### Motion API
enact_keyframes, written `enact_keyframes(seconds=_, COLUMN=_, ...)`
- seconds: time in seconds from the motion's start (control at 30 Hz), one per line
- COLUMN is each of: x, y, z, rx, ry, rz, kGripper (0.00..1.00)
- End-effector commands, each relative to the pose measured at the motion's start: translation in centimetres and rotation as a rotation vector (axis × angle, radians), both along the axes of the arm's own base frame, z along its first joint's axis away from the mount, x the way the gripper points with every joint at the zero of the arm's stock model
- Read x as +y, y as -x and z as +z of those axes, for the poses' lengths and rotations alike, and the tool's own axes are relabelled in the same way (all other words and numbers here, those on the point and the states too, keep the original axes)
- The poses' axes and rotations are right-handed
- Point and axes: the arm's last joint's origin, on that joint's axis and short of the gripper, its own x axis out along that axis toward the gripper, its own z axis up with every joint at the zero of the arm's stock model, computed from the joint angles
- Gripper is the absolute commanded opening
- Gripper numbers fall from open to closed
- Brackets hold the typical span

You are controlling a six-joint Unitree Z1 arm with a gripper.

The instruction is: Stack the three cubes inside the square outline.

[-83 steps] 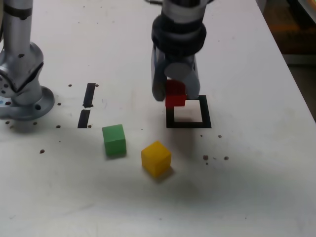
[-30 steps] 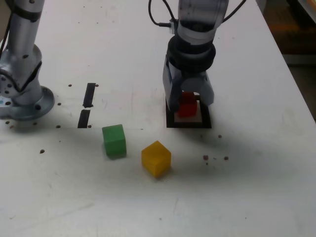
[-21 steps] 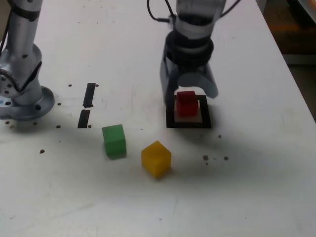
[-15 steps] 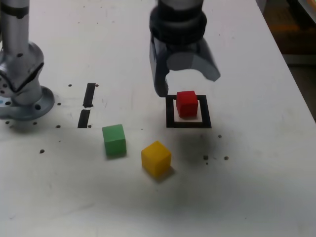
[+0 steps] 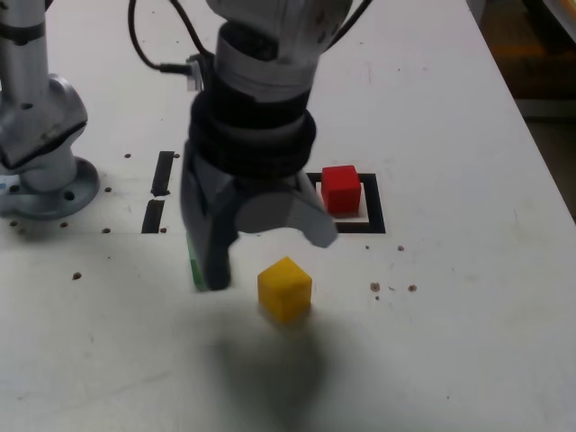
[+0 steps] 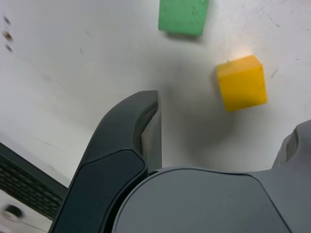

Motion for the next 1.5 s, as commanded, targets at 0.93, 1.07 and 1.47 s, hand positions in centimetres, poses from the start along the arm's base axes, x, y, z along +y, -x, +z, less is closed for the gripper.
enact_keyframes(seconds=0.93, x=2.0, y=-0.8, z=-8.1, rx=-0.026, ry=-0.05, rz=0.073, kGripper=0.6)
enact_keyframes(seconds=1.07, x=1.8, y=-1.1, z=-8.4, rx=-0.031, ry=-0.049, rz=0.077, kGripper=0.54)
enact_keyframes(seconds=1.47, x=1.6, y=-1.8, z=-8.1, rx=-0.053, ry=-0.058, rz=0.073, kGripper=0.33)
